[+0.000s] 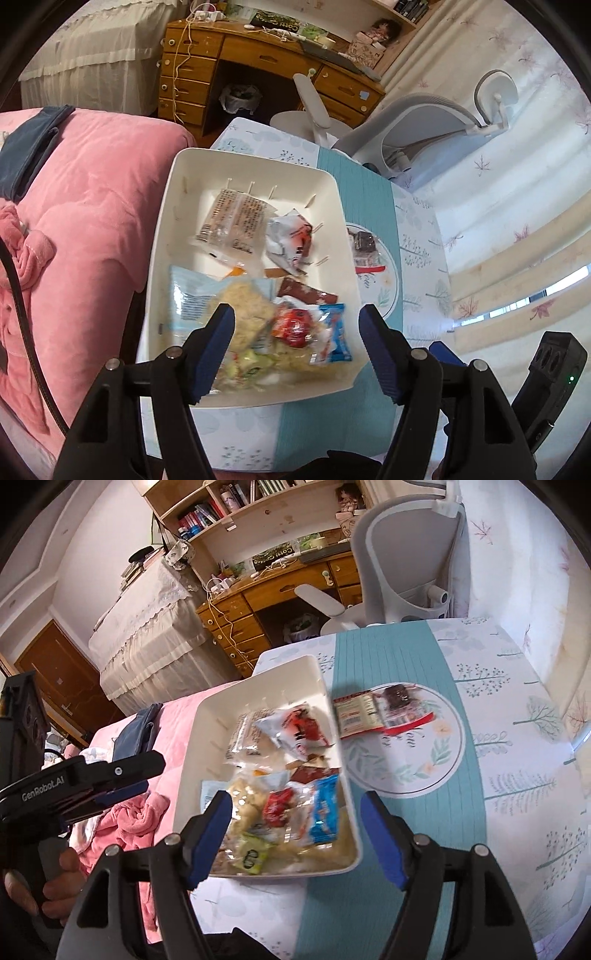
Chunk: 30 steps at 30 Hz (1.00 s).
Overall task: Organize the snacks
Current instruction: 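Move both tools from the tray back to the plate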
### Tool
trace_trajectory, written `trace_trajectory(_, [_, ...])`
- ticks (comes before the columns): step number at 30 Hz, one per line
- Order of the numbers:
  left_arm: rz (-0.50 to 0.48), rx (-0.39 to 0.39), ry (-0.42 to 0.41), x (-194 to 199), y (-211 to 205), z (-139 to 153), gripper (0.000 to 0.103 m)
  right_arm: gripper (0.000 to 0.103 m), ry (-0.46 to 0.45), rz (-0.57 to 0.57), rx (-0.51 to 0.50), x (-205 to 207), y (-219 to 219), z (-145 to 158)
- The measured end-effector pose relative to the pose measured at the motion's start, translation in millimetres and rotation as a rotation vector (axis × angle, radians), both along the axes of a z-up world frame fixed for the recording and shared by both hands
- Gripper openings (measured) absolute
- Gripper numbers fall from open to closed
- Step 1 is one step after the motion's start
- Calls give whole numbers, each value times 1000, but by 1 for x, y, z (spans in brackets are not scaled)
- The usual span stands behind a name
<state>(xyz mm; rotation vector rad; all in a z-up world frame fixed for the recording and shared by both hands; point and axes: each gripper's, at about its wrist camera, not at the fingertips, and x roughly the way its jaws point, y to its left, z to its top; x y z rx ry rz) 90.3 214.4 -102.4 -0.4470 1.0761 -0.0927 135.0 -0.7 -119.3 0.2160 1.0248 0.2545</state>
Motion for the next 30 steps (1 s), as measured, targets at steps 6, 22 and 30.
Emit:
trace_trajectory(6, [36,10,5,-2,-47,0,70,72,17,29,-2,9,-40,2])
trace_trajectory(22, [133,66,-68,10,-167,-12,74,72,115,34,41,84,-147,-11])
trace_trajectory(30, [121,106,-96,28,-201,-32,74,72,261,0,66,144,-161,-30])
